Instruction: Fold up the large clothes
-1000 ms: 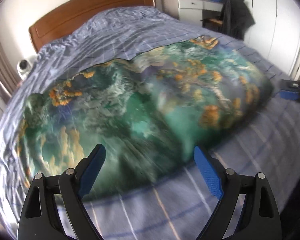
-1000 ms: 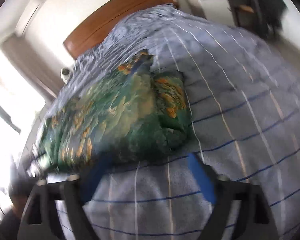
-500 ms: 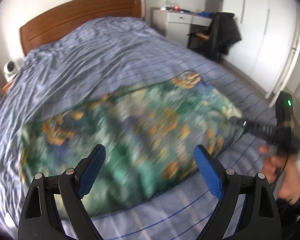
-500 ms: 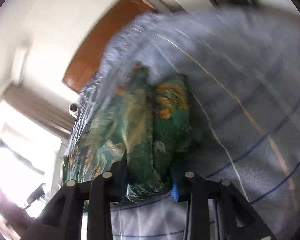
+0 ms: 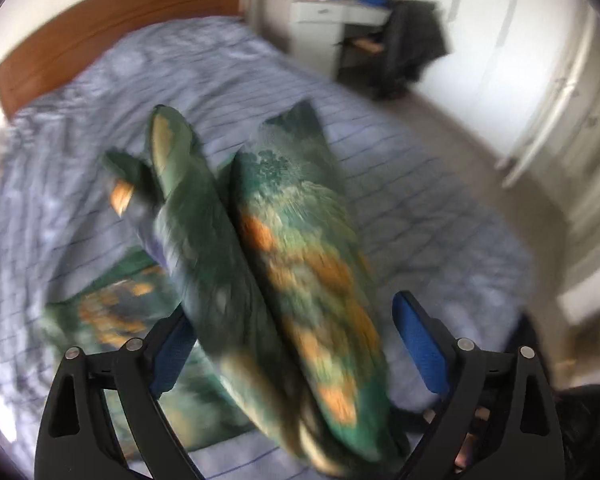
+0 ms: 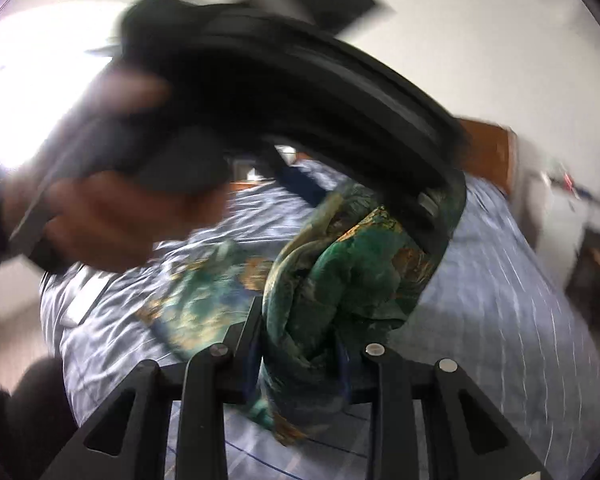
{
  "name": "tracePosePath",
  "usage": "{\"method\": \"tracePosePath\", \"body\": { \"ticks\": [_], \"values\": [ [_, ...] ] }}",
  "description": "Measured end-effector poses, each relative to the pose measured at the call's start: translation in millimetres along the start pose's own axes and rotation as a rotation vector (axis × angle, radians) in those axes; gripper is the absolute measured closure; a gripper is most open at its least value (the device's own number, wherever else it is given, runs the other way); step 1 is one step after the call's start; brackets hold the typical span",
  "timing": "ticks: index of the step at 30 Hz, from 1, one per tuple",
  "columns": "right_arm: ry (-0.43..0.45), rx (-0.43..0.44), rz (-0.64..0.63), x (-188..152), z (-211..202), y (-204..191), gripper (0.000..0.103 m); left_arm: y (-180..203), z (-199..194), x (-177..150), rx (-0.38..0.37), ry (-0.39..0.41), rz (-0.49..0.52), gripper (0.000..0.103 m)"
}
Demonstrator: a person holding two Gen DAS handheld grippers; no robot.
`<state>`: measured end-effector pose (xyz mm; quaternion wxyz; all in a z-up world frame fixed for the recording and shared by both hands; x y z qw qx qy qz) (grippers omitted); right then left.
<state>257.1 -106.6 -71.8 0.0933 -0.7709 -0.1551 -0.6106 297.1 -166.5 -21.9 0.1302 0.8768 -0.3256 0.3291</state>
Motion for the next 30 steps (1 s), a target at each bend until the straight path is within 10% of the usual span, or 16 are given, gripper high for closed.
{"method": "tracePosePath", "body": {
  "ticks": [2, 4, 6, 10, 16, 21, 30],
  "values": [
    [0.003, 0.048, -0.052, 0, 4, -28, 0.073, -18, 4, -15, 0.084, -0.025, 0.003, 0.022],
    [0.0, 0.078, -0.079, -1, 6, -43, 0.073, -30, 8, -27, 0.098, -0.043, -0.021, 0.064],
    [-0.02, 0.088, -0.08, -5, 7, -48, 0.07, -44, 11, -36, 0.089, -0.043, -0.054, 0.072],
    [-0.07, 0.196, 0.065, 1, 1, -41, 0.036, -89, 2, -43, 0.087, -0.009, -0.119, 0.073],
    [-0.137, 0.128, 0.138, -2, 16, 14, 0.035, -189, 2, -78, 0.14, -0.004, -0.276, 0.073],
    [-0.251, 0.121, 0.146, -25, 76, 22, 0.071, -240, 10, -121, 0.178, -0.018, -0.393, 0.073],
    [-0.31, 0.232, 0.094, -40, 126, -40, 0.074, -279, 10, -166, 0.168, -0.005, -0.499, 0.071]
  ]
}}
Point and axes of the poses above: each gripper's, at about its wrist camera, not at the fingertips, and z roughly the way its jaws point, y to its right, x to its top, the point moved 10 cm from there along z, roughly the way its jaws point, and after that the axes turned 8 degrees about y, right-handed, at the moved point
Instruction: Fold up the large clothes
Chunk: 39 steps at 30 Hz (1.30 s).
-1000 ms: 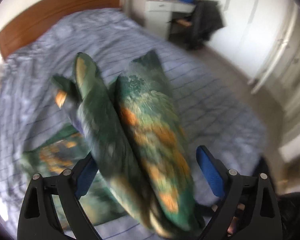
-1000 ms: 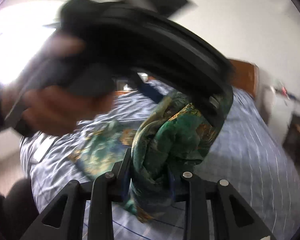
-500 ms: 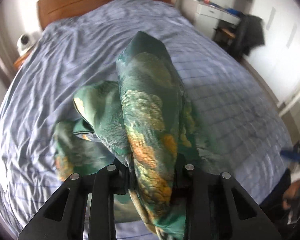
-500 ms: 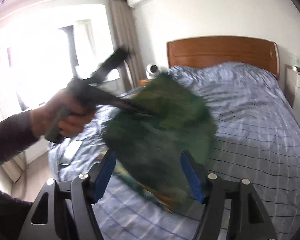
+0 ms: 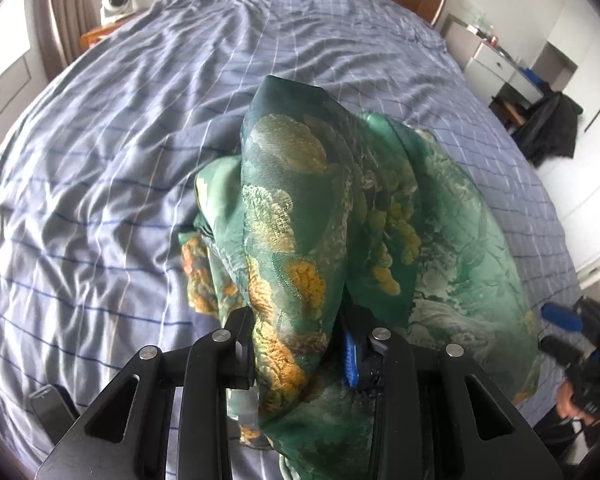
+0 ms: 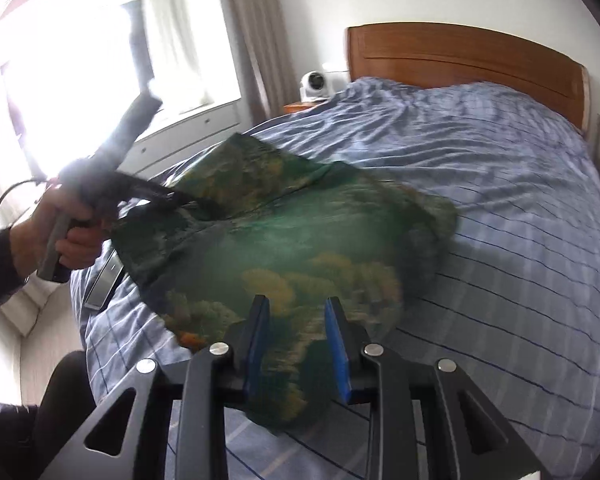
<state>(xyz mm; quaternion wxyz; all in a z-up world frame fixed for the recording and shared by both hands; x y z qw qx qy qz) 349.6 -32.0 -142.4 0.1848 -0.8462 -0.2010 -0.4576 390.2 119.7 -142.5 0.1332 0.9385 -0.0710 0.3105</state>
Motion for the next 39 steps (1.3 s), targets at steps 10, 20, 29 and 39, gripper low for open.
{"method": "tracePosePath", "body": {
  "ticks": [10, 20, 29, 39],
  "values": [
    [-0.13, -0.027, -0.026, -32, 44, -19, 0.074, -29, 29, -28, -0.015, -0.009, -0.066, 0.064],
    [-0.245, -0.092, -0.038, -56, 67, -13, 0.074, -30, 36, -31, 0.02, -0.011, -0.025, 0.062],
    [-0.267, -0.139, -0.102, -59, 72, -20, 0.074, -29, 36, -33, 0.02, -0.005, -0.033, 0.061],
    [-0.277, -0.165, -0.131, -63, 79, -20, 0.074, -30, 41, -37, 0.031, -0.005, -0.038, 0.058]
  ]
}}
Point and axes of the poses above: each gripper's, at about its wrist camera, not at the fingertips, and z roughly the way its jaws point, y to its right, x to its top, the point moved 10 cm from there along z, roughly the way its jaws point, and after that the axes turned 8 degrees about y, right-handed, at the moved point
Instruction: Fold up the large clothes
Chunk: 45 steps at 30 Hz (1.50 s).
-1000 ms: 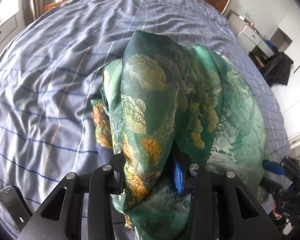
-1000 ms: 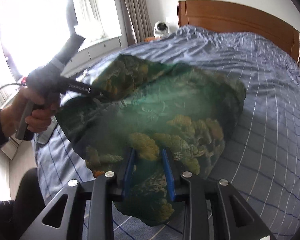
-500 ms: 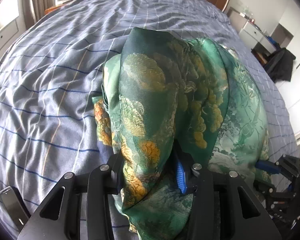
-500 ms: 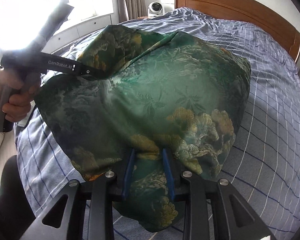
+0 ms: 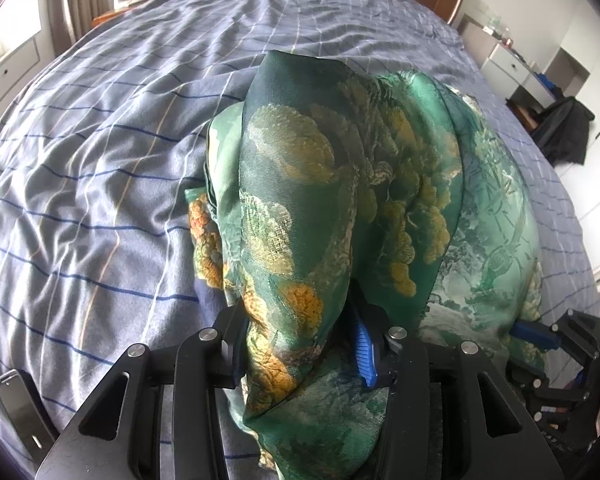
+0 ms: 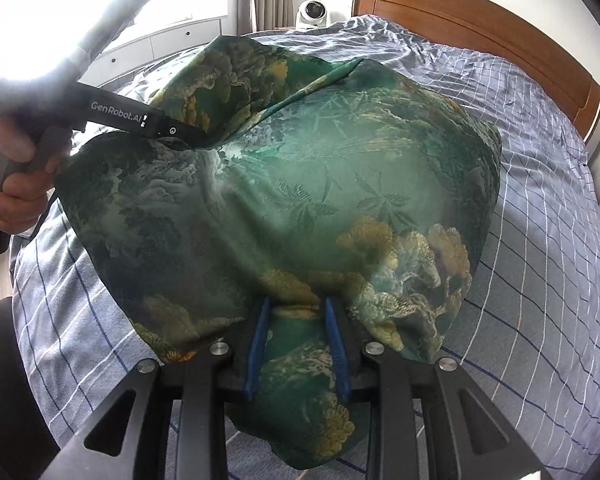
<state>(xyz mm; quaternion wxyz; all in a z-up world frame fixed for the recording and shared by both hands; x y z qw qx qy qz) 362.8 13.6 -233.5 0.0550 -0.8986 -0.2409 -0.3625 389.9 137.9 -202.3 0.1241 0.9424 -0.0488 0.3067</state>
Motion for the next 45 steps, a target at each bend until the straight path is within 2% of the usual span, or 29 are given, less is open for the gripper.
{"method": "tracePosePath", "body": {
  "ticks": [4, 8, 12, 15, 16, 19, 21, 24, 27, 29, 30, 31, 33, 34, 37, 39, 43, 45],
  "values": [
    [-0.015, 0.015, 0.014, 3, -3, -1, 0.074, 0, 1, -1, 0.011, 0.001, 0.001, 0.058],
    [-0.01, 0.119, 0.11, 38, -26, 13, 0.076, 2, 1, -1, 0.022, 0.008, 0.02, 0.058],
    [0.08, 0.053, 0.149, 104, -27, 53, 0.076, -2, 2, -3, 0.002, 0.021, -0.011, 0.057],
    [0.078, 0.048, 0.206, 127, 1, 69, 0.076, -4, 3, -3, -0.002, 0.029, -0.029, 0.057],
    [0.053, 0.04, 0.213, 127, 18, 72, 0.076, -4, 3, -3, -0.001, 0.031, -0.03, 0.057],
    [-0.077, 0.019, 0.22, 97, 71, 73, 0.075, -4, 6, -3, 0.007, 0.034, -0.034, 0.057],
    [-0.063, -0.001, 0.2, 92, 79, 72, 0.075, -3, 7, -4, 0.018, 0.036, -0.022, 0.057],
    [-0.037, 0.008, 0.214, 93, 66, 73, 0.074, -2, 6, -3, 0.013, 0.037, -0.021, 0.056],
    [0.041, 0.045, 0.221, 93, 31, 74, 0.073, -3, 6, -3, 0.008, 0.041, -0.029, 0.056],
    [0.098, 0.056, 0.253, 85, 4, 84, 0.061, -3, 6, -4, 0.011, 0.041, -0.027, 0.056],
    [0.125, 0.047, 0.278, 73, -12, 93, 0.044, -3, 6, -4, 0.012, 0.039, -0.026, 0.056],
    [0.143, 0.022, 0.304, 57, -26, 105, 0.033, -2, 6, -4, 0.013, 0.038, -0.025, 0.056],
    [0.152, -0.071, 0.333, 19, -41, 134, 0.032, -2, 6, -4, 0.021, 0.036, -0.018, 0.056],
    [0.123, -0.122, 0.338, -4, -41, 149, 0.032, -1, 6, -4, 0.027, 0.036, -0.017, 0.056],
    [0.007, -0.199, 0.377, -69, -25, 187, 0.032, 0, 5, -4, 0.053, 0.036, -0.007, 0.055],
    [-0.004, -0.237, 0.394, -99, -16, 207, 0.032, 1, 5, -4, 0.071, 0.037, 0.005, 0.054],
    [0.062, -0.167, 0.444, -112, -8, 218, 0.019, -2, 6, -3, 0.08, 0.03, 0.003, 0.052],
    [0.07, -0.181, 0.427, -112, -8, 216, 0.018, -3, 7, -3, 0.087, 0.029, 0.0, 0.05]
  ]
}}
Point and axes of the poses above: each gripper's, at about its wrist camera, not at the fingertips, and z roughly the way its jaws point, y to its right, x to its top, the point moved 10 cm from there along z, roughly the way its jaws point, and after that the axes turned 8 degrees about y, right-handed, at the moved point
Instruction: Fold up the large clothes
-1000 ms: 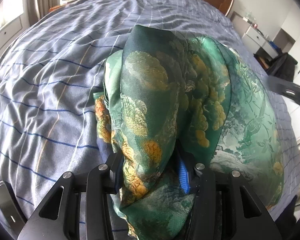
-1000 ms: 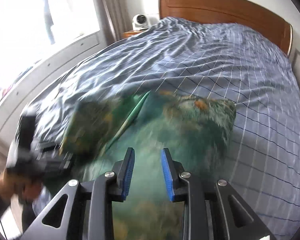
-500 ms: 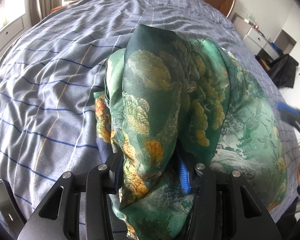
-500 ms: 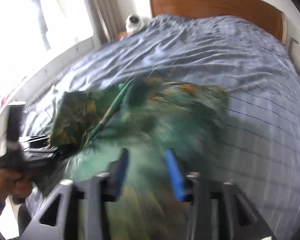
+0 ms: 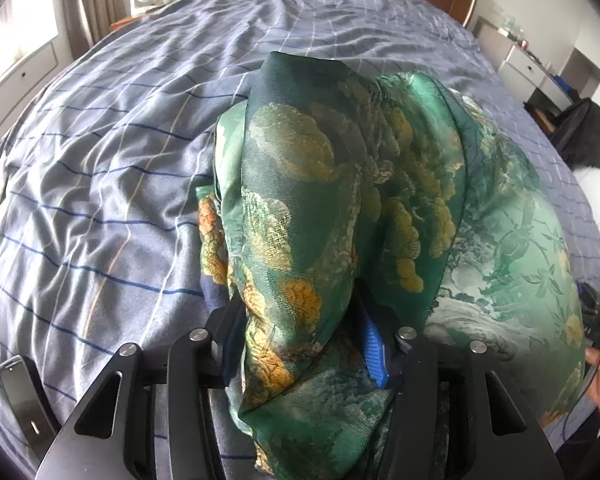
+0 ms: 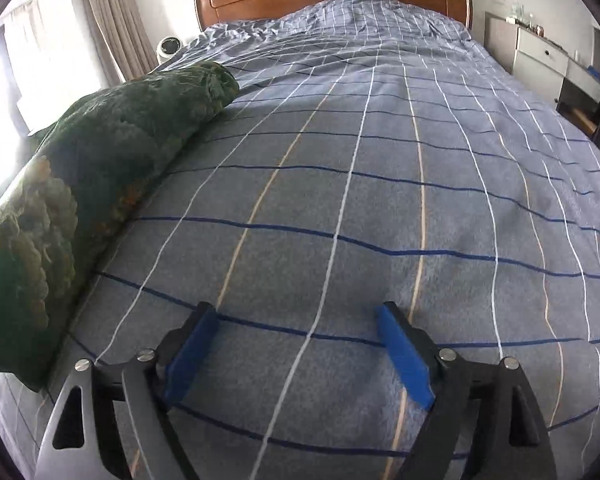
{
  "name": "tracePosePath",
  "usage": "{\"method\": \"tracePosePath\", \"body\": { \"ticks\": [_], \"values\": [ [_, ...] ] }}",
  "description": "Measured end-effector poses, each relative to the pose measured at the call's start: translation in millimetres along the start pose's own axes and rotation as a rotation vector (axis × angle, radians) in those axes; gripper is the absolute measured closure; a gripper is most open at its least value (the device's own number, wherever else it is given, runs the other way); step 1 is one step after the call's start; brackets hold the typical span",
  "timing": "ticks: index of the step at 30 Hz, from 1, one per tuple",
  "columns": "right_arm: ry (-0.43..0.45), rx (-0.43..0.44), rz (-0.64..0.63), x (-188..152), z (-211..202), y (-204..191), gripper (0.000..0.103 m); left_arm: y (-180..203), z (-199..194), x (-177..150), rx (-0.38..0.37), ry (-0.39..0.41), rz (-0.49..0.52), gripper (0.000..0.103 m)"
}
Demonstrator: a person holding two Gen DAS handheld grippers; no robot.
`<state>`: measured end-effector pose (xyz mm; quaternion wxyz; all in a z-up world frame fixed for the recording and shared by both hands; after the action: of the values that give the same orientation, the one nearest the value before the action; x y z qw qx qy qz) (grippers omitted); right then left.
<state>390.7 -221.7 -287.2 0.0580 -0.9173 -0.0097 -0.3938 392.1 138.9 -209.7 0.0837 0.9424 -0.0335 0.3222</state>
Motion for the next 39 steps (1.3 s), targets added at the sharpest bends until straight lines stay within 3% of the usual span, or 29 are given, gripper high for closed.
{"method": "tracePosePath", "body": {
  "ticks": [4, 16, 39],
  "values": [
    [0.009, -0.037, -0.042, -2.8, -2.6, -4.6, 0.018, -2.0, -1.2, -1.7, 0.012, 0.005, -0.007, 0.047],
    [0.01, -0.025, -0.031, -1.4, -2.6, -1.8, 0.018, -0.6, -3.4, -2.8, 0.047, 0.015, 0.035, 0.046],
    [0.009, -0.026, -0.031, -1.6, -2.9, -2.3, 0.018, -1.1, -4.7, -2.8, 0.039, 0.021, 0.042, 0.046]
  ]
}}
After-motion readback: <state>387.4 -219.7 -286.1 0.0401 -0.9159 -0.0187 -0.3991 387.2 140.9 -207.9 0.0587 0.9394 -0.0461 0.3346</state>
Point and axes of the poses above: each gripper's, at about its wrist camera, not at the fingertips, and z roughly the way its jaws point, y to its right, x to its top, the point moved 10 cm from there along z, roughly the way its jaws point, and after that the axes turned 8 degrees about y, right-handed, at the moved point
